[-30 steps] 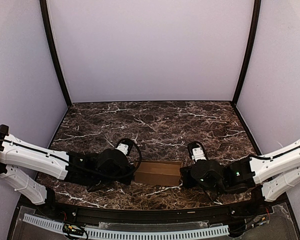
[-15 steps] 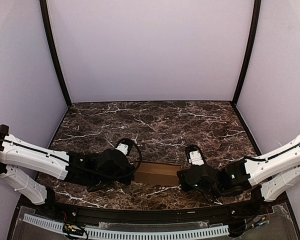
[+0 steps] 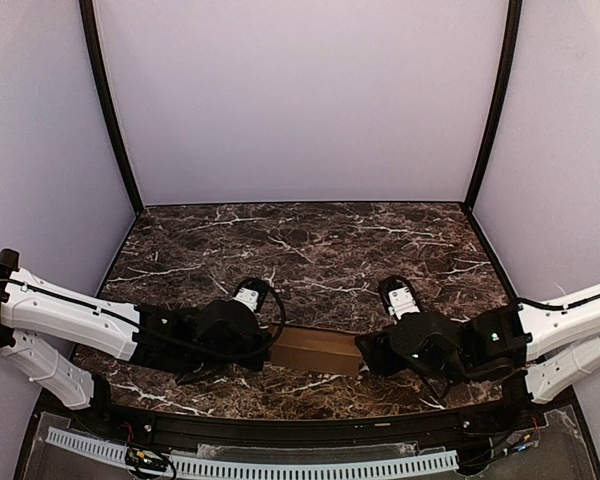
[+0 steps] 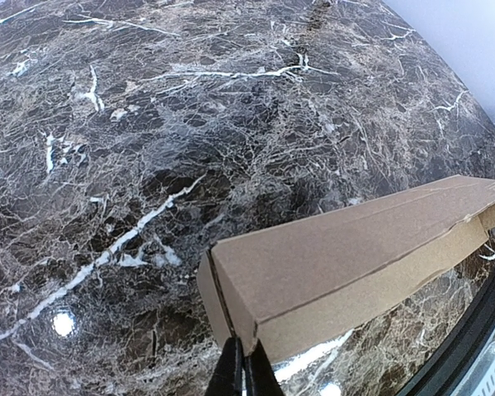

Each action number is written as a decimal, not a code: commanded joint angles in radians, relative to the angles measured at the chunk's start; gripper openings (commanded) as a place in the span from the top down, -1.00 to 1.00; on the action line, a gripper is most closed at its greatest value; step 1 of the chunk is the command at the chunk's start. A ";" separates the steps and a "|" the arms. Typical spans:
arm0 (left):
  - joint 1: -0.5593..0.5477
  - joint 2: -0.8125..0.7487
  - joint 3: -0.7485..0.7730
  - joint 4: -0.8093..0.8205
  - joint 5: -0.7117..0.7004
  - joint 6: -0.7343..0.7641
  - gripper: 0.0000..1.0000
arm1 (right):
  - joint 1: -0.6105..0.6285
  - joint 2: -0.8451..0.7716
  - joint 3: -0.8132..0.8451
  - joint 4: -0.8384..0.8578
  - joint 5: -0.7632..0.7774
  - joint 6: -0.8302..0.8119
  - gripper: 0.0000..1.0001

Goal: Fold the paper box

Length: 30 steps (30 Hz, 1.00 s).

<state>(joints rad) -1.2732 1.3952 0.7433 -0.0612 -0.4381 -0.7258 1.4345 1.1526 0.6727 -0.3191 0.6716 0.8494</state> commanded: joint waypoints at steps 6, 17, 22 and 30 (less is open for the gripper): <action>-0.009 0.029 0.009 -0.069 0.025 0.001 0.98 | -0.009 0.004 0.112 0.103 -0.009 -0.236 0.04; -0.011 0.033 0.008 -0.071 0.025 -0.004 0.98 | -0.136 0.122 0.107 0.305 -0.168 -0.341 1.00; -0.012 0.032 0.007 -0.071 0.024 -0.007 0.98 | -0.139 0.202 0.086 0.376 -0.213 -0.311 1.00; -0.015 0.030 0.003 -0.071 0.020 -0.013 0.97 | -0.130 0.279 0.062 0.408 -0.273 -0.262 1.00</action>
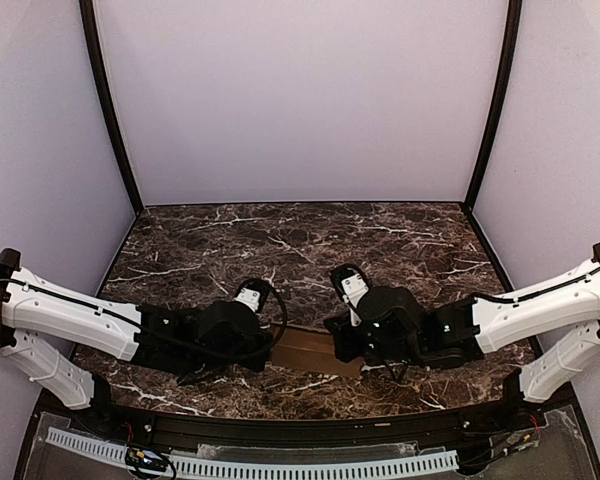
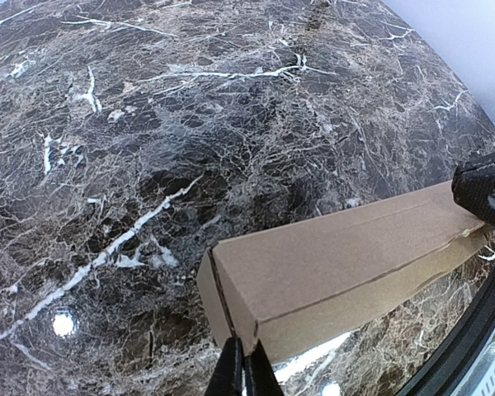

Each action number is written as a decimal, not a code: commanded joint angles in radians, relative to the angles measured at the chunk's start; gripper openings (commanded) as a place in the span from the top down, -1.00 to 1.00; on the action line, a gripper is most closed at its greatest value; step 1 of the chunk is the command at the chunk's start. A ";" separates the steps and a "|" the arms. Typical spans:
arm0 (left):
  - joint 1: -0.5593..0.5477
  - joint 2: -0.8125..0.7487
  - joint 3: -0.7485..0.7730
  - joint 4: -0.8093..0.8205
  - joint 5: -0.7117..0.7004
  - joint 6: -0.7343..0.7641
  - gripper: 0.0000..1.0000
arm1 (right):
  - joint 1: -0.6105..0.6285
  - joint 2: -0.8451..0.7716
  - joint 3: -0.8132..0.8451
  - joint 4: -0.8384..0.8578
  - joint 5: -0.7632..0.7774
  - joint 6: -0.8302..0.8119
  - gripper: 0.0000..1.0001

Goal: Fold the paper box

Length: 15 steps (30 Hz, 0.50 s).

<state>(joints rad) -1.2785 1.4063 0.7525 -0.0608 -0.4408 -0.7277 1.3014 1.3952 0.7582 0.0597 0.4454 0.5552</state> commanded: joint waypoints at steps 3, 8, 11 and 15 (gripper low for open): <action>-0.010 0.017 -0.005 -0.070 0.021 -0.012 0.91 | 0.007 0.061 -0.032 0.017 -0.032 0.050 1.00; -0.010 0.006 -0.006 -0.071 0.021 -0.009 0.87 | 0.016 0.097 -0.046 0.001 -0.012 0.082 1.00; -0.010 -0.007 -0.012 -0.072 0.023 -0.011 0.81 | 0.024 0.116 -0.051 -0.005 -0.007 0.096 1.00; -0.010 -0.038 -0.022 -0.076 0.046 -0.014 0.63 | 0.035 0.142 -0.051 -0.024 0.005 0.120 1.00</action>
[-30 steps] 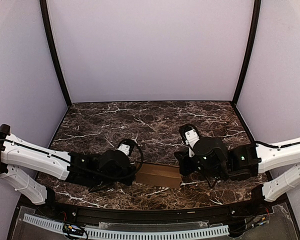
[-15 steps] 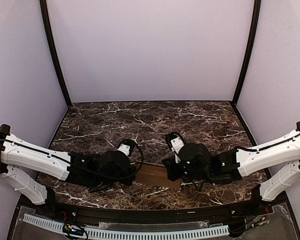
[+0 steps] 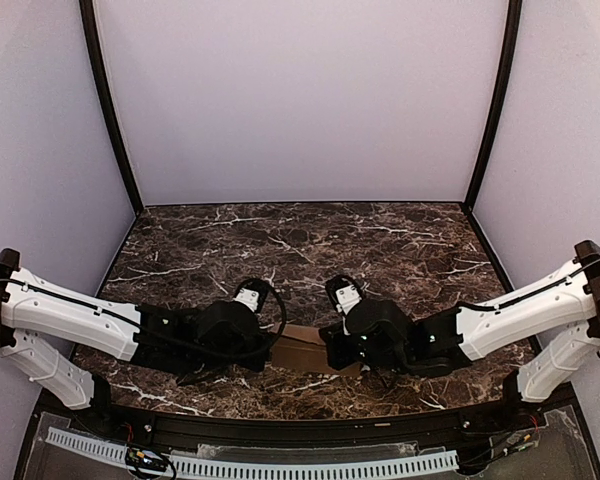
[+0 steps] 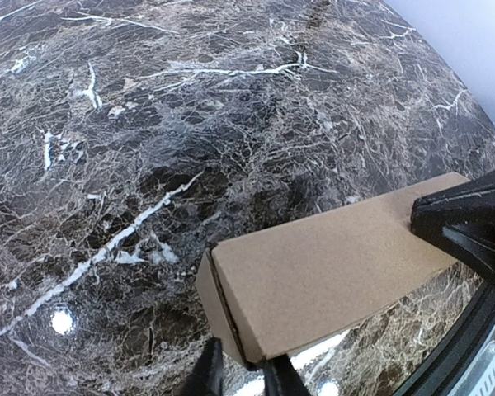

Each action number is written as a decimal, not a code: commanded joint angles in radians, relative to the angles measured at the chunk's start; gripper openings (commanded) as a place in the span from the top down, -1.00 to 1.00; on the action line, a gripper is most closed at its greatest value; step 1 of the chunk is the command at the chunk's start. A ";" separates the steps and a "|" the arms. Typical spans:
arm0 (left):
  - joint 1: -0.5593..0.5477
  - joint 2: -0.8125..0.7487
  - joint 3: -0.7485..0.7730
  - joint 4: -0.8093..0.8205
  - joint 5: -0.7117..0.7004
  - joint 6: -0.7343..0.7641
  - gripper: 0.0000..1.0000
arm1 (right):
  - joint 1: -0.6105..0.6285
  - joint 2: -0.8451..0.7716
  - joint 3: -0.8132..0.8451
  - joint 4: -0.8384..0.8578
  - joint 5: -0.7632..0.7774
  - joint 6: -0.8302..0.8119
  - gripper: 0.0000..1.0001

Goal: Fold the paper box

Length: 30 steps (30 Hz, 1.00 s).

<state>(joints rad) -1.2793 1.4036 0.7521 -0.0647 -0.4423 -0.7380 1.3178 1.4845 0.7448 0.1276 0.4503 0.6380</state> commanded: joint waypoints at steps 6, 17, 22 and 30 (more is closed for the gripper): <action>-0.009 -0.117 -0.040 -0.097 0.135 -0.003 0.27 | 0.032 0.092 -0.030 -0.123 0.014 0.073 1.00; -0.003 -0.193 0.040 -0.119 0.189 0.092 0.47 | 0.057 0.112 -0.049 -0.125 0.030 0.113 1.00; 0.068 -0.139 0.028 -0.007 0.231 0.118 0.97 | 0.063 0.112 -0.038 -0.124 0.035 0.104 1.00; 0.133 -0.086 0.027 0.030 0.252 0.147 0.99 | 0.064 0.115 -0.036 -0.122 0.033 0.103 1.00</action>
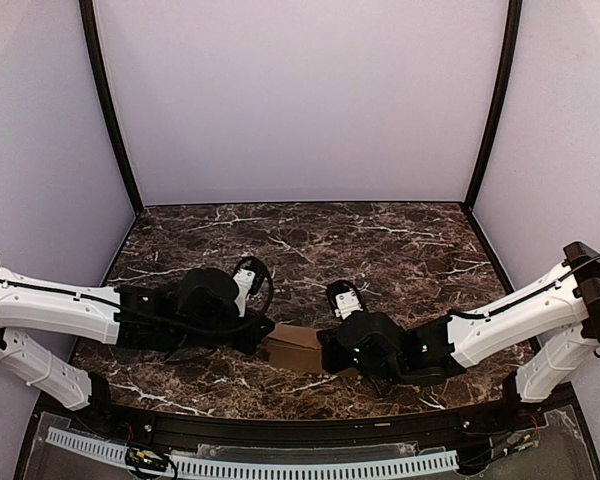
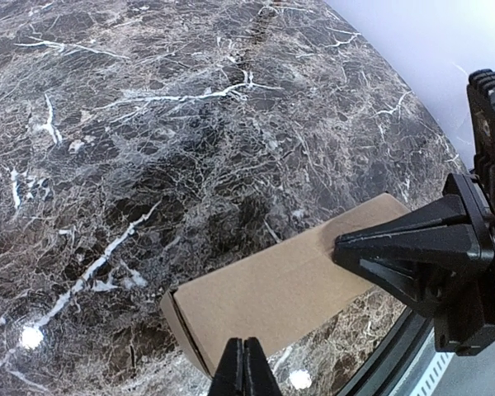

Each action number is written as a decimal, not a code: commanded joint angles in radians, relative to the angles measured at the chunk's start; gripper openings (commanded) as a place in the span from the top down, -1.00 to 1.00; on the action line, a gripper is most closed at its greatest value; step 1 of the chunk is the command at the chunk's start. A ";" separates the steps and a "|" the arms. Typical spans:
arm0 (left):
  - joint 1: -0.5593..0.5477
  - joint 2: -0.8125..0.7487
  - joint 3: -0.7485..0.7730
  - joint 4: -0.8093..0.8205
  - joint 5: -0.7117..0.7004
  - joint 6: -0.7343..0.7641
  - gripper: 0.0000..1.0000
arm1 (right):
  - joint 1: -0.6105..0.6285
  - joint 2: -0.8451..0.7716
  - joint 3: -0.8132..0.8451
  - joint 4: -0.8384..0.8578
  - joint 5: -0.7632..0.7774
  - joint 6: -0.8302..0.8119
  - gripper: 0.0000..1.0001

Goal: Fold the paper box

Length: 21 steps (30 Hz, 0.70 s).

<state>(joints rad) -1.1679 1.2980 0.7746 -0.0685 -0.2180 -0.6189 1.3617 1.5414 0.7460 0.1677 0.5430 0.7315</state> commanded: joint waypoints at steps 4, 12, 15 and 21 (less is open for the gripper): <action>0.028 0.054 -0.053 0.109 0.086 0.002 0.99 | 0.022 0.063 -0.037 -0.159 -0.066 0.014 1.00; 0.028 0.092 -0.252 0.239 0.145 -0.128 0.99 | 0.022 0.062 -0.036 -0.162 -0.067 0.017 1.00; 0.028 0.095 -0.310 0.247 0.126 -0.145 0.99 | 0.022 0.062 -0.030 -0.164 -0.069 0.014 1.00; 0.027 0.110 -0.300 0.236 0.105 -0.140 0.99 | 0.022 0.022 -0.010 -0.165 -0.064 -0.007 1.00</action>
<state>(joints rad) -1.1404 1.3521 0.5266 0.3710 -0.1223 -0.7452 1.3666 1.5486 0.7536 0.1581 0.5442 0.7349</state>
